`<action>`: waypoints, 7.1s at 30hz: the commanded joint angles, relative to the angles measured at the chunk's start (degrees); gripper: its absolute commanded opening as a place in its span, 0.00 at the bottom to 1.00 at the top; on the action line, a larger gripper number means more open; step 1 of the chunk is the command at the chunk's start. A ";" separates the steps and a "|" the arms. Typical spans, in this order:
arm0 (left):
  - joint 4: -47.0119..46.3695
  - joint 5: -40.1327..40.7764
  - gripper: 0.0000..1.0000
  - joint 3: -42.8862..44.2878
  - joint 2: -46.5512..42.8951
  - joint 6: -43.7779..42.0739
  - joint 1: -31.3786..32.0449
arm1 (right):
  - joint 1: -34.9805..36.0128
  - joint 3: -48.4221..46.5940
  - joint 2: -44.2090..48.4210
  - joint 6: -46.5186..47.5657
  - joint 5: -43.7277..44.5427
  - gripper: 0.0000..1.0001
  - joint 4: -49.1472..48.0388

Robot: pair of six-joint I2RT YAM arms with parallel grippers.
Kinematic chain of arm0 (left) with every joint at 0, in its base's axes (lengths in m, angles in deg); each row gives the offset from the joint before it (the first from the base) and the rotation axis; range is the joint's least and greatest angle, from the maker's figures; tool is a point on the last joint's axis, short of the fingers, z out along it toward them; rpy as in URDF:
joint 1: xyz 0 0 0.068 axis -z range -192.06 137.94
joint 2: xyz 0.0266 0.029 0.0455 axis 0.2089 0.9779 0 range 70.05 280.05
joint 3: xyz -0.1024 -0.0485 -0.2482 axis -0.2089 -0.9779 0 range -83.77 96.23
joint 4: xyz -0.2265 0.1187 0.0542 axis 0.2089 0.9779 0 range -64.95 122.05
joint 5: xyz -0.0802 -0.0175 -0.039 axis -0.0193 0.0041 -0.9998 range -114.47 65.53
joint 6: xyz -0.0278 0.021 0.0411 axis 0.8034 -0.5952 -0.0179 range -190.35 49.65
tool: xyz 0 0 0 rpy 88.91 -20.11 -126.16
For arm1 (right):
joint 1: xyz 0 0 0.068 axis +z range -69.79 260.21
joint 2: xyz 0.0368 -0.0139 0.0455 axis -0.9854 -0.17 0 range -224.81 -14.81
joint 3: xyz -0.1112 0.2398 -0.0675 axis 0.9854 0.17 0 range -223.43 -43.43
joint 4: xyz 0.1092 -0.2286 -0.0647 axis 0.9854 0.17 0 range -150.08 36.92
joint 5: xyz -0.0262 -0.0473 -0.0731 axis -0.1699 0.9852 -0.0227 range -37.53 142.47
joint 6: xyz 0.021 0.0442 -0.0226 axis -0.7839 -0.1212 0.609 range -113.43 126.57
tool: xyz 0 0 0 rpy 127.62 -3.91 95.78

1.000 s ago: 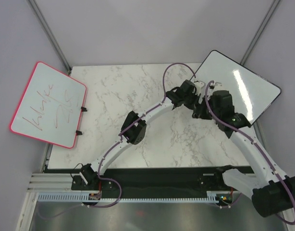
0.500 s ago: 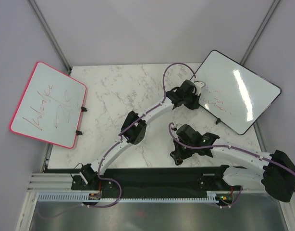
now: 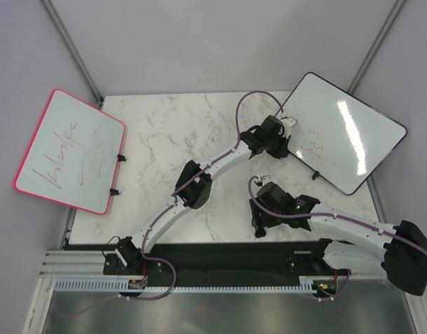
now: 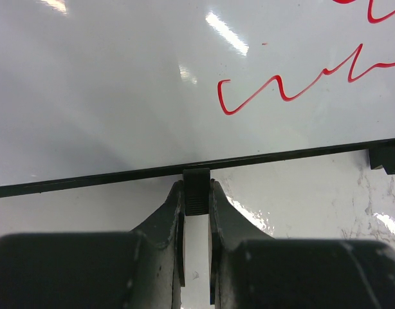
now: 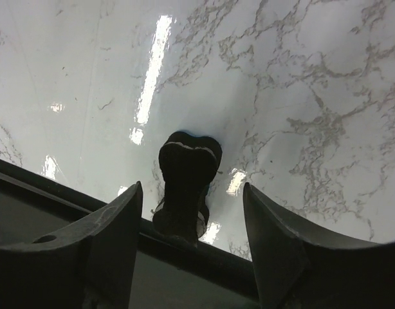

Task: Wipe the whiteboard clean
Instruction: Place the whiteboard eraser at the center of the board, then pick up the whiteboard eraser from the center of the board, then erase the whiteboard at the whiteboard stand.

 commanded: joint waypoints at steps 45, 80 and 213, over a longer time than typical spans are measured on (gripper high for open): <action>4.51 -4.09 0.02 1.91 1.54 -0.36 1.70 | 5.14 -9.32 3.79 -9.04 20.09 0.00 10.81; 4.77 -2.77 0.02 2.52 1.89 -0.97 2.14 | -43.91 -28.52 -39.51 9.77 18.54 0.00 -44.52; 5.65 -4.35 0.02 5.16 3.21 0.26 1.52 | -49.89 -22.28 -26.78 -16.95 58.18 0.00 -14.21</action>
